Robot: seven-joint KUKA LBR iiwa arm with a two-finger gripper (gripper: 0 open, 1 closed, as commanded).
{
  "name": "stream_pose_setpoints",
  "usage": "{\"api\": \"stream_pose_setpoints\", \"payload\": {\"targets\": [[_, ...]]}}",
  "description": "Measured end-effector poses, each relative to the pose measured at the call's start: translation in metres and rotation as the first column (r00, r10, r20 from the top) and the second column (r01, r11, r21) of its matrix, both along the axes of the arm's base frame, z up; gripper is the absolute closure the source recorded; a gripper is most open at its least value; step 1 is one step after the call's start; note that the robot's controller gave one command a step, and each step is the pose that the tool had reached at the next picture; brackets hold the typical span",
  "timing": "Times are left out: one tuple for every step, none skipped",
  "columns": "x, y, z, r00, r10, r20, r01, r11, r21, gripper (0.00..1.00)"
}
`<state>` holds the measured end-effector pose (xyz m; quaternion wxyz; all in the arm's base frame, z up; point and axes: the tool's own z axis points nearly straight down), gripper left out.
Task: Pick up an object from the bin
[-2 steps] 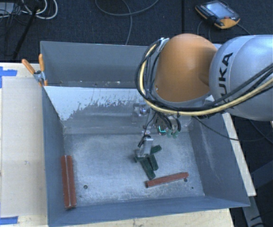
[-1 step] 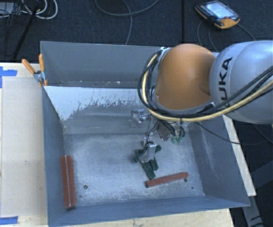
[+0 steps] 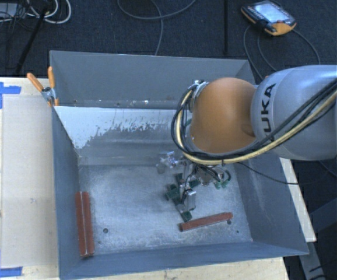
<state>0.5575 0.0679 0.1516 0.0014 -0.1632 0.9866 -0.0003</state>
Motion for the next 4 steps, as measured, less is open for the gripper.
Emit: {"api": "stream_pose_setpoints", "payload": {"targets": [[0.021,-0.001,-0.059,1.000,0.012,0.001,-0.012,1.000,0.001,0.00],[0.011,-0.036,-0.085,0.999,-0.038,-0.011,0.038,0.999,0.003,0.00],[0.027,-0.081,-0.048,0.997,-0.077,-0.007,0.077,0.997,0.001,0.00],[0.039,-0.112,-0.008,0.997,-0.083,0.002,0.083,0.997,0.000,0.00]]}}
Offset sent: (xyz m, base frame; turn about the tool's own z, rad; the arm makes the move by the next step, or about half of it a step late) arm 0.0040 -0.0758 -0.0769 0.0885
